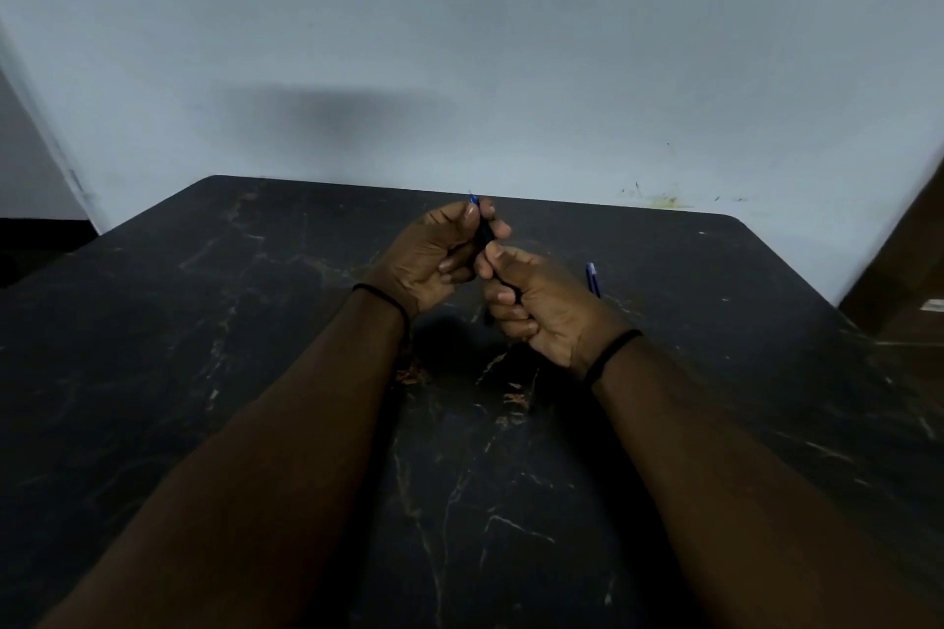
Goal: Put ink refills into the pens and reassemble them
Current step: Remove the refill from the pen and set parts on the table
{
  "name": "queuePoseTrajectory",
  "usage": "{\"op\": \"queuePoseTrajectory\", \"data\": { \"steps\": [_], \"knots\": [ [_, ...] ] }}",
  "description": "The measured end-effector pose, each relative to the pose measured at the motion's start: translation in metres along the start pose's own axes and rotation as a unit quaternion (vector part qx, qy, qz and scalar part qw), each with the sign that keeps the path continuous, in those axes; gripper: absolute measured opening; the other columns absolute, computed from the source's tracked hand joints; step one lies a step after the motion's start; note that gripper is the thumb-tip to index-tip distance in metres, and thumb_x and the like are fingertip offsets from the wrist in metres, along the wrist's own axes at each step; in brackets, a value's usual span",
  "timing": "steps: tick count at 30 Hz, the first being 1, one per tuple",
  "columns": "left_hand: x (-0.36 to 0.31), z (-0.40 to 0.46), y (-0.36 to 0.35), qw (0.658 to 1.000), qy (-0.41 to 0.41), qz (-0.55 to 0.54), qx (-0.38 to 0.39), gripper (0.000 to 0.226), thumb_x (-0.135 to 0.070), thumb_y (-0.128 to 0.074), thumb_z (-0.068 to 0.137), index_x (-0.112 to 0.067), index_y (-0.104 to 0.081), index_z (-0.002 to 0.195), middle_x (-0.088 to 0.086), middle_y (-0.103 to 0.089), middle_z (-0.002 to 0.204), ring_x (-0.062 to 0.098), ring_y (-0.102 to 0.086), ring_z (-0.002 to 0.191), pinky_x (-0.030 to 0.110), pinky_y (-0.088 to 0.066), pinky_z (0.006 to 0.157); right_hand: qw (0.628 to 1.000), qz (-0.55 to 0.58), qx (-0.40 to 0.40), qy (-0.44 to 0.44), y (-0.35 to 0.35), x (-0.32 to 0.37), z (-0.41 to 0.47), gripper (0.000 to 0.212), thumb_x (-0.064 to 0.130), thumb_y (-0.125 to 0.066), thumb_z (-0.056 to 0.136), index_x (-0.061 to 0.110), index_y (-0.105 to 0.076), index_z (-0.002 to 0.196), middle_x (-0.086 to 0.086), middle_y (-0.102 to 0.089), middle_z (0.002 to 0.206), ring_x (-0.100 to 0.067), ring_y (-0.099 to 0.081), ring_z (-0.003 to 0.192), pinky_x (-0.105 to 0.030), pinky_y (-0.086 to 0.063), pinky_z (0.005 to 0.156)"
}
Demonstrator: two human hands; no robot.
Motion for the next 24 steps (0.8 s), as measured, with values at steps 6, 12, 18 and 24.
{"op": "queuePoseTrajectory", "data": {
  "steps": [6,12,18,24],
  "knots": [
    [-0.003,0.001,0.002,0.999,-0.006,0.023,-0.042,0.018,-0.021,-0.051,0.091,-0.011,-0.067,0.093,0.001,-0.076,0.089,0.004,-0.048,0.038,0.015,-0.021,0.035,0.985,-0.111,-0.104,0.076,0.007,0.004,-0.001,0.027,0.037,-0.052,0.102,0.016,-0.067,0.093,0.005,-0.045,0.054,-0.002,-0.028,0.036,-0.015,-0.021,0.035],
    [-0.004,0.001,0.009,0.996,-0.006,0.043,-0.073,0.024,-0.013,-0.043,0.102,-0.010,-0.067,0.100,0.004,-0.074,0.101,0.001,-0.030,0.033,0.013,-0.025,0.034,0.953,-0.177,-0.189,0.156,0.015,0.011,-0.003,0.025,0.026,-0.049,0.104,0.012,-0.069,0.098,-0.001,-0.058,0.071,0.001,-0.045,0.050,-0.014,-0.034,0.049],
    [-0.001,-0.001,0.012,0.993,-0.007,0.055,-0.105,0.018,-0.012,-0.050,0.098,-0.009,-0.068,0.096,0.005,-0.073,0.097,0.002,-0.028,0.035,0.016,-0.022,0.036,0.948,-0.173,-0.207,0.171,0.019,0.012,-0.006,0.015,0.015,-0.068,0.093,0.016,-0.058,0.104,-0.009,-0.066,0.083,-0.002,-0.054,0.056,-0.013,-0.040,0.049],
    [0.002,0.000,0.016,0.990,-0.008,0.043,-0.137,0.017,-0.018,-0.060,0.089,-0.007,-0.069,0.098,-0.001,-0.060,0.067,0.003,-0.027,0.034,0.017,-0.018,0.036,0.929,-0.245,-0.233,0.152,0.017,0.010,-0.005,0.034,0.031,-0.046,0.105,0.010,-0.072,0.100,-0.001,-0.068,0.078,0.001,-0.052,0.058,-0.025,-0.040,0.065]
  ]
}}
Point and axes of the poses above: each hand's wrist, its own z-axis towards the middle knuckle, its own y-axis out of the back of the hand, x = y × z, the point moved 5 cm from there along z, towards the middle knuckle
